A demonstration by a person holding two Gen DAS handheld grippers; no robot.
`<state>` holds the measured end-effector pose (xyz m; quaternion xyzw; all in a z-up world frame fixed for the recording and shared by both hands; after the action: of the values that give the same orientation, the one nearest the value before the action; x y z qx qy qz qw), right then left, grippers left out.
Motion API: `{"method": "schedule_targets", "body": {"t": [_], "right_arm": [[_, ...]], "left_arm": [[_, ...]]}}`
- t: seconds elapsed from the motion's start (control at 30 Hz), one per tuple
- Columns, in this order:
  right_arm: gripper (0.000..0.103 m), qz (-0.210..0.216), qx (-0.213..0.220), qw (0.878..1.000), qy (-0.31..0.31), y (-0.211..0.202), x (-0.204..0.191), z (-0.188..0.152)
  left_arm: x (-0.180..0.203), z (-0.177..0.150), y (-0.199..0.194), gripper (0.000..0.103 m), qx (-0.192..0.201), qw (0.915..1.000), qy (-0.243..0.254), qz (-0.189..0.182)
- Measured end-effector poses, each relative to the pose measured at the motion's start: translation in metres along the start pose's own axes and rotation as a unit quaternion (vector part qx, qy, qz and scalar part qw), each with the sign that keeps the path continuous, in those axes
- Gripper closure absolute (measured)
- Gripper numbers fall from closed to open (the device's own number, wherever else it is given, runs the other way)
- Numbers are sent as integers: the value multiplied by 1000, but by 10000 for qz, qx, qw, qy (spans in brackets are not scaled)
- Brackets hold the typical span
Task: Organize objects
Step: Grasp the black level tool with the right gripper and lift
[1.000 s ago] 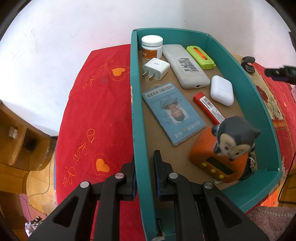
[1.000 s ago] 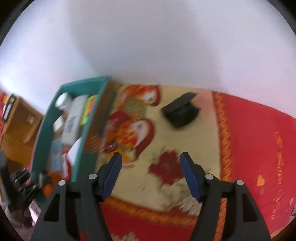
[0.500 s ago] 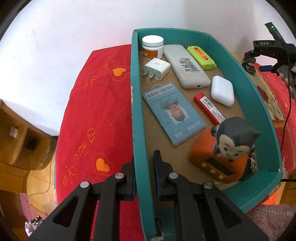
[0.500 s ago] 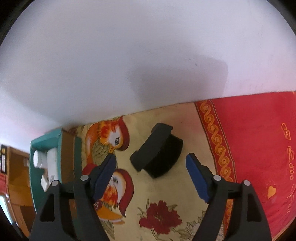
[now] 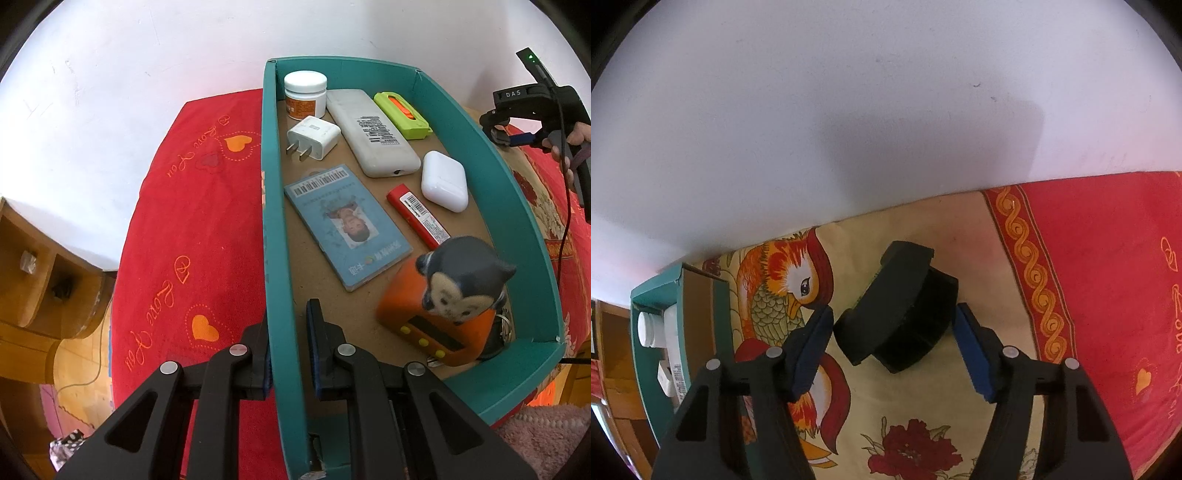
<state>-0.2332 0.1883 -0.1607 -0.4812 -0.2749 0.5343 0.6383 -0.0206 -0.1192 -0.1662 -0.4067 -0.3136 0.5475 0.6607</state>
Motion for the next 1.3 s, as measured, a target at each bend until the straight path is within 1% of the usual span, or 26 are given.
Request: {"method": "schedule_targets", "body": {"t": [0.1, 0.23, 0.6, 0.63, 0.67, 0.7, 0.73, 0.9, 1.07, 1.1, 1.17, 1.2, 1.23, 1.3], "right_arm": [[37, -67, 68, 9999, -55, -2, -1, -1], [37, 21, 85, 10000, 6, -6, -1, -5], [38, 146, 155, 9992, -343, -24, -14, -30], [42, 170, 164, 9991, -360, -26, -15, -32], [51, 220, 171, 9989, -384, -30, -17, -36], [67, 259, 166, 9987, -397, -32, -19, -39], [68, 270, 170, 9987, -402, -34, -20, -41], [68, 267, 119, 9979, -575, -37, -25, -55], [68, 245, 159, 9969, -729, -36, -32, -58], [66, 168, 189, 9967, -765, -37, -33, -57], [55, 36, 214, 9962, -841, -36, -36, -54], [48, 36, 215, 9960, -862, -35, -38, -53], [46, 42, 213, 9958, -885, -34, -41, -52], [45, -17, 221, 9954, -929, -31, -45, -50]], "left_arm": [[0, 0, 0, 89, 0, 10000, 7, -1], [0, 0, 0, 89, 1, 10000, 10, -3], [0, 0, 0, 89, 2, 10000, 41, -9], [0, 0, 0, 89, 2, 10000, 42, -11], [0, 0, 0, 89, 2, 10000, 40, -9], [0, 0, 0, 89, 2, 10000, 40, -10], [0, 0, 0, 89, 3, 10000, 41, -11], [-1, 0, 0, 89, 7, 10000, 59, -7], [0, 0, 1, 89, 23, 9999, 122, 16], [-1, 0, 1, 89, 25, 9999, 131, 17], [-2, 0, 1, 89, 27, 9999, 139, 21], [-2, 0, 1, 89, 27, 9999, 139, 21], [-2, 0, 1, 89, 26, 9999, 140, 22], [-2, 0, 0, 89, 24, 9999, 140, 24]]}}
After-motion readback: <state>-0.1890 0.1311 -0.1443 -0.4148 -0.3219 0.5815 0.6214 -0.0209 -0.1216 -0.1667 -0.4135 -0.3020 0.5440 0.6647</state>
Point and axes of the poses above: each gripper's, at about its wrist camera, not at the fingertips, and y roughly the way its jaws point, x to its right, z to its top, the point moved 8 cm from there along y, roughly the way its jaws point, and after that the axes turned 5 degrees about x, right-handed, at the moved point
